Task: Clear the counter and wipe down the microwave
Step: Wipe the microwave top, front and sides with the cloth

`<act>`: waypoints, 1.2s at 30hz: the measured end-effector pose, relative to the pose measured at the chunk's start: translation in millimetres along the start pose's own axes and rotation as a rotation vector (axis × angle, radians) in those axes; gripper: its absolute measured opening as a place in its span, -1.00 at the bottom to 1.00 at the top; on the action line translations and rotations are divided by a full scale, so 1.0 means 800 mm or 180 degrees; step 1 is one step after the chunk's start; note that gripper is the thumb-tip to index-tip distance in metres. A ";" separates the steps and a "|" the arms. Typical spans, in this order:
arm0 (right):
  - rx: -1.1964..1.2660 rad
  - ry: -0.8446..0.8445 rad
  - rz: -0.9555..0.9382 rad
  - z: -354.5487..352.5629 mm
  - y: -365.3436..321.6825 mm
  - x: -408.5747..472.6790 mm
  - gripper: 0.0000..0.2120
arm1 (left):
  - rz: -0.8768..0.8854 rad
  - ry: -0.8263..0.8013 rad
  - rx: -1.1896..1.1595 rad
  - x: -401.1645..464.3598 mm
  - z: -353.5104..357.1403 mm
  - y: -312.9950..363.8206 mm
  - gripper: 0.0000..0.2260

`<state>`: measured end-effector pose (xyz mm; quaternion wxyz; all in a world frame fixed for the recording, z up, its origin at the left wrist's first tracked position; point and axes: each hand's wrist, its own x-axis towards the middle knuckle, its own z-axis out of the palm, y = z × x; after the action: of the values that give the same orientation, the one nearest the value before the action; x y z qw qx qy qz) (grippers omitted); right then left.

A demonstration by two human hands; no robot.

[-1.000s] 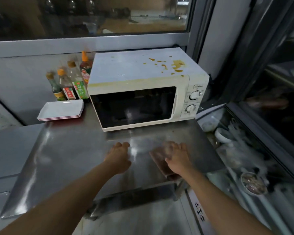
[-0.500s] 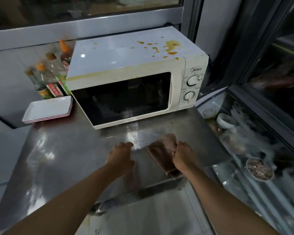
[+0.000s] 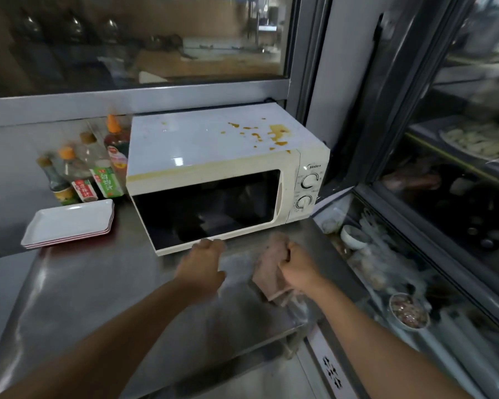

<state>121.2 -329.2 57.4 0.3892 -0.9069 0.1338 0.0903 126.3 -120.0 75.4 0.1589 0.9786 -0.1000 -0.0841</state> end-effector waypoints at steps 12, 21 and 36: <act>0.0560 0.0462 -0.0600 -0.111 -0.120 -0.038 -0.74 | 0.0110 0.0245 -0.1099 0.023 -0.102 0.042 -0.52; 0.1129 0.0369 -0.0742 -0.183 -0.161 0.025 -0.71 | -0.0407 -0.0543 -0.3784 0.085 -0.144 0.127 -0.64; -0.1016 0.1040 -0.0978 -0.262 -0.150 0.226 -0.43 | -0.0072 0.1221 -0.1070 0.240 -0.177 0.198 -0.53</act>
<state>342.4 -434.1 233.6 0.2238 -0.9690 0.0398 -0.0974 313.1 -268.6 233.9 0.3345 0.9375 -0.0417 0.0858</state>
